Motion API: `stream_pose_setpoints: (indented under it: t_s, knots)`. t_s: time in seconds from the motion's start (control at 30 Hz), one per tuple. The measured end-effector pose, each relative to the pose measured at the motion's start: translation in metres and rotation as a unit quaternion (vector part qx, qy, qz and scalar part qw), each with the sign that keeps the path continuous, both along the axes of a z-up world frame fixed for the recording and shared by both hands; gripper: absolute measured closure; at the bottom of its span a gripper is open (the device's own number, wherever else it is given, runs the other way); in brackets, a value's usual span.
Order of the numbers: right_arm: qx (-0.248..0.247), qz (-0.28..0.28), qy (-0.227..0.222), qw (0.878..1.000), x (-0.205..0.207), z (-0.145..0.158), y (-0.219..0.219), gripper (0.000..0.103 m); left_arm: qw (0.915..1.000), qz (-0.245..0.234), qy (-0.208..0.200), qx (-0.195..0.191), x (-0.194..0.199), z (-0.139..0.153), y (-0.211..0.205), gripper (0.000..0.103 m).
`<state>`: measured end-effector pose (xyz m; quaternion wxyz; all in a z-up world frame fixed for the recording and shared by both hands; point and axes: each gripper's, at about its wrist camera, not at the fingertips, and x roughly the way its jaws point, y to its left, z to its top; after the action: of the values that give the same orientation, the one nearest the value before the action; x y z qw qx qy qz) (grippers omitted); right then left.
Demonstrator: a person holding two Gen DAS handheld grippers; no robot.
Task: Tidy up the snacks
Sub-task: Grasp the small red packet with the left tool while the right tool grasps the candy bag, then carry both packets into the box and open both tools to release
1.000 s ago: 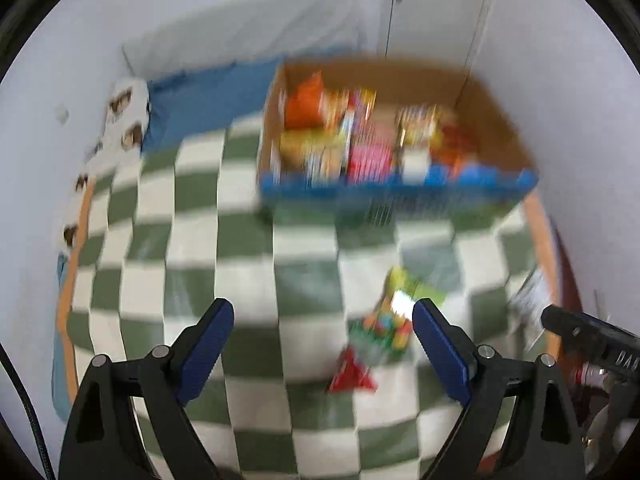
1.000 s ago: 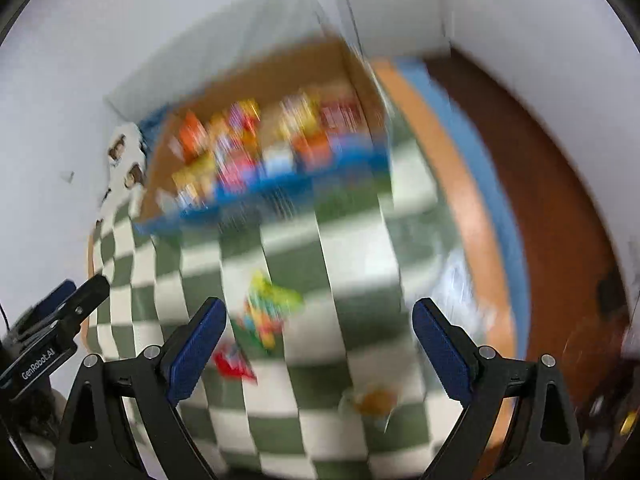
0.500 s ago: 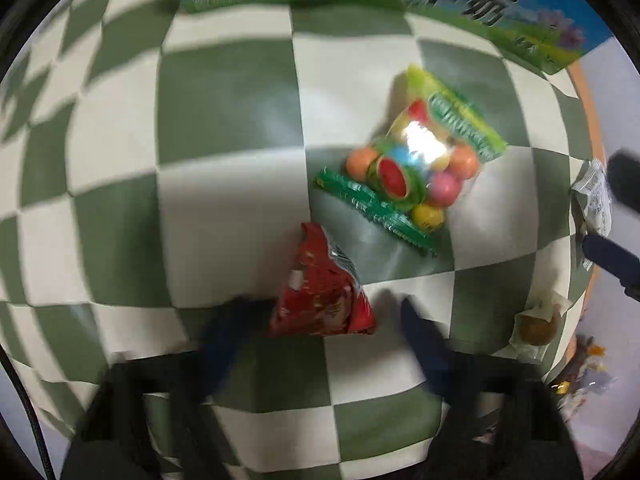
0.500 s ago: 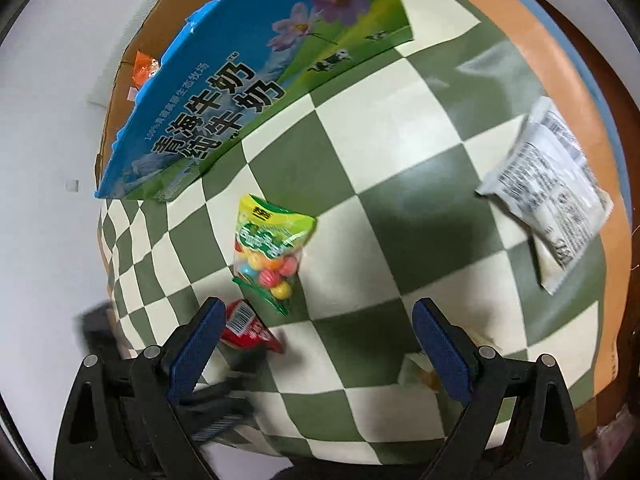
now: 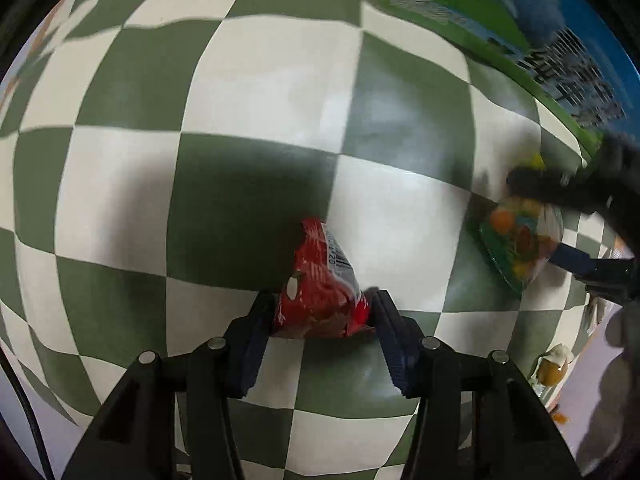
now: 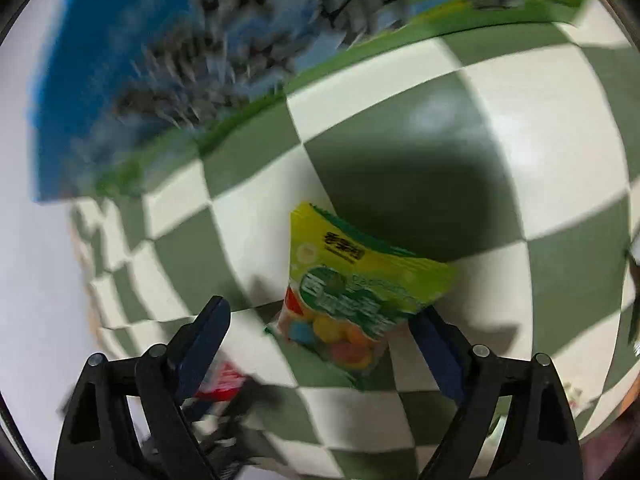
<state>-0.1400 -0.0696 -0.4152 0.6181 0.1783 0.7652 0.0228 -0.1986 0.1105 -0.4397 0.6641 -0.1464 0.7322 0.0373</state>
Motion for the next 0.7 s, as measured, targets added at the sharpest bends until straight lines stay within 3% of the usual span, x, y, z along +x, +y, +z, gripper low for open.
stream_pose_setpoints:
  t_s: [0.07,0.13,0.27,0.4,0.5,0.57,0.7]
  knots:
    - [-0.027,0.047,-0.009,0.998,-0.002,0.001,0.009,0.021,0.9998,0.013,0.004,-0.017,0.000,-0.002,0.004,0.051]
    - [-0.033,0.098,-0.027,0.994,-0.007,0.007,0.015,0.039,0.9986,0.032,0.006,-0.042,-0.001,-0.003,0.011,0.044]
    - [-0.042,0.189,-0.028,0.981,-0.024,0.013,0.020,0.042,0.9957,0.060,0.011,-0.070,-0.001,-0.007,0.021,0.042]
    - [-0.063,0.259,-0.025,0.964,-0.041,0.019,0.025,0.042,0.9968,0.052,0.013,-0.060,-0.001,-0.011,0.019,0.042]
    - [-0.052,0.239,-0.018,0.969,-0.042,0.018,0.023,0.040,0.9987,0.039,0.004,-0.034,0.002,-0.008,0.012,0.045]
    - [-0.035,0.193,-0.017,0.980,-0.038,0.016,0.016,0.034,0.9998,0.020,-0.009,-0.001,0.002,-0.004,0.006,0.062]
    - [-0.023,0.119,-0.033,0.992,-0.034,0.012,-0.007,0.029,0.9991,-0.007,-0.028,0.032,0.002,0.001,-0.008,0.062]
